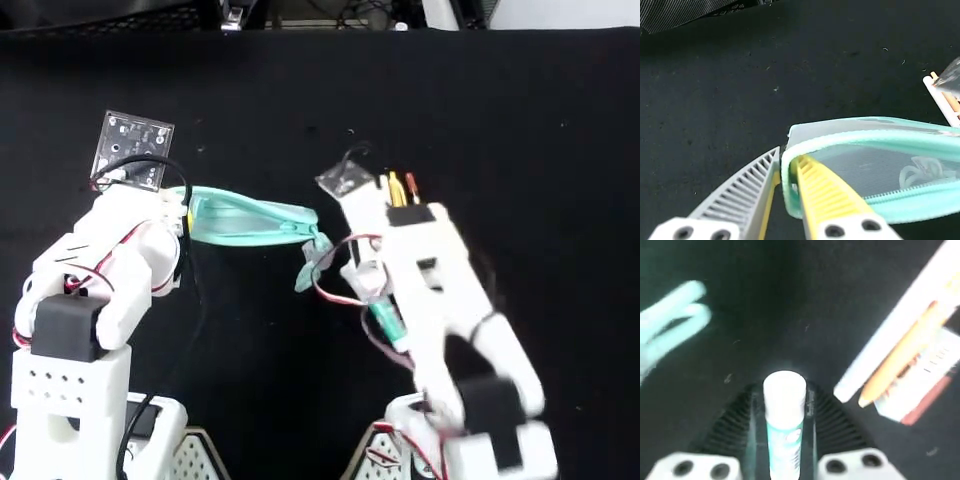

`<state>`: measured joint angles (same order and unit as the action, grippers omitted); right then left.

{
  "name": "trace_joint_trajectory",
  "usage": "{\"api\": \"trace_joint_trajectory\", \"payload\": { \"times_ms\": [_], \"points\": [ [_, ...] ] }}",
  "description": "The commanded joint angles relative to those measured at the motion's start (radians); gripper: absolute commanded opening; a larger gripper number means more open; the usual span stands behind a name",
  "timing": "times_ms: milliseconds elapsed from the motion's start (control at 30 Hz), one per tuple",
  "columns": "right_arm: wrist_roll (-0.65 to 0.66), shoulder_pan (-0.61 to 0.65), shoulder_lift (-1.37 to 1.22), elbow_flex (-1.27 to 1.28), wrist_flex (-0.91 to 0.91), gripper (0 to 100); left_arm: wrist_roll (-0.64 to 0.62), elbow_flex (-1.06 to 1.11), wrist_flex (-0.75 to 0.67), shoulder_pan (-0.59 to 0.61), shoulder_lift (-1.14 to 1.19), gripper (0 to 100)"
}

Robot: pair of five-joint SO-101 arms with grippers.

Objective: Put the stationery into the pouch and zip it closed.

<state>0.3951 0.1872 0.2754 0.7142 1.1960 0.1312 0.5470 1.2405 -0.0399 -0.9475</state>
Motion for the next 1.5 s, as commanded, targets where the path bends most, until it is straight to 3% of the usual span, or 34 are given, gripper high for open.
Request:
{"api": "trace_joint_trajectory", "payload": {
  "times_ms": [0,233,367,500,667,833,1067,1467],
  "points": [
    [0.009,-0.008,0.280,-0.042,0.066,1.2,0.011,-0.004,-0.017,0.002,0.003,3],
    [-0.069,-0.003,0.812,-0.116,0.080,1.2,0.011,-0.001,-0.017,0.002,0.003,3],
    [-0.152,0.123,1.000,-0.182,-0.057,1.2,0.011,-0.001,-0.017,0.002,0.003,3],
    [-0.184,0.324,0.983,-0.160,-0.242,1.2,0.011,0.001,-0.017,0.002,0.003,3],
    [-0.195,0.446,0.889,-0.119,-0.571,1.3,0.011,0.001,-0.017,0.004,0.003,3],
    [-0.195,0.554,0.812,-0.128,-0.626,1.3,0.011,0.001,-0.017,0.004,0.003,3],
    [-0.195,0.569,0.707,-0.107,-0.658,1.2,0.011,0.001,-0.017,0.010,0.003,3],
    [-0.195,0.565,0.696,0.140,-0.784,1.2,0.011,0.002,-0.017,0.010,0.003,3]
  ]
}}
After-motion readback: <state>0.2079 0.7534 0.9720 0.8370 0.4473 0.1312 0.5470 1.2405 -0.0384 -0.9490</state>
